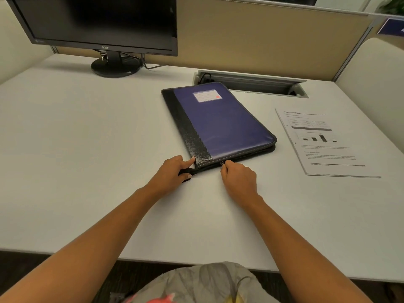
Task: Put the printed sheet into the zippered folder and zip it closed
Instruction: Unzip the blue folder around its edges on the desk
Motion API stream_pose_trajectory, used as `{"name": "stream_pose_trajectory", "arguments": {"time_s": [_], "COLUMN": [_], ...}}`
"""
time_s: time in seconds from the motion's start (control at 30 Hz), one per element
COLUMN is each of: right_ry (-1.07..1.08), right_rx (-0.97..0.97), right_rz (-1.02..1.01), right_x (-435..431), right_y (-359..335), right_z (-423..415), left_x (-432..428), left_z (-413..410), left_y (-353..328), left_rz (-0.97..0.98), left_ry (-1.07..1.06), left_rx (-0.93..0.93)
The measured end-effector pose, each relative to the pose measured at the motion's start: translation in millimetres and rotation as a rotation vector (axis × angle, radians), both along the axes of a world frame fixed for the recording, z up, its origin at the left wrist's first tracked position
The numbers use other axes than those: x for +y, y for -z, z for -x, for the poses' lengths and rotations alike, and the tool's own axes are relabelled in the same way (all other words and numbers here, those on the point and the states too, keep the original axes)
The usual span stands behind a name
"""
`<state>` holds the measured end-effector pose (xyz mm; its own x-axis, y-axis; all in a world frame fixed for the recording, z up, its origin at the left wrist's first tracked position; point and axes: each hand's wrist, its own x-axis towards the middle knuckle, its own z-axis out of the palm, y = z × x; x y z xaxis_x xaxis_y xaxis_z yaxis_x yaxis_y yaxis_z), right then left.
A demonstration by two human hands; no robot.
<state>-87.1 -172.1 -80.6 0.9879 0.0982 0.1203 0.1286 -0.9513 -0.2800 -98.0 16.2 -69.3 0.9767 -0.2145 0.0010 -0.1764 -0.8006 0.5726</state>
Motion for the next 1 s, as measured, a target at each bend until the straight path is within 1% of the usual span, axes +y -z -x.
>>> {"name": "stream_pose_trajectory", "arguments": {"time_s": [0.1,0.23,0.5,0.63,0.77,1.0], "right_ry": [-0.054,-0.144,-0.259,-0.393,-0.400,-0.401], "right_rx": [0.025,0.035,0.033,0.059,0.014,0.011], "right_rz": [0.000,0.006,0.011,0.024,-0.016,-0.042], "right_x": [7.3,16.2,18.8,34.3,41.8,39.7], "right_y": [0.6,0.9,-2.9,-2.6,2.4,-0.4], "right_z": [0.9,5.9,11.6,21.5,25.1,26.2], "left_x": [0.5,0.5,0.9,-0.8,1.2,3.7], "left_z": [-1.6,-3.4,-3.5,-3.2,-2.8,-0.1], "left_y": [-0.5,-2.0,0.2,-0.2,-1.4,-1.5], "left_rz": [-0.058,-0.071,-0.053,-0.042,-0.030,0.013], "left_ry": [0.035,0.060,0.035,0.052,0.066,0.065], "left_rx": [0.007,0.021,0.027,0.023,0.034,0.056]}}
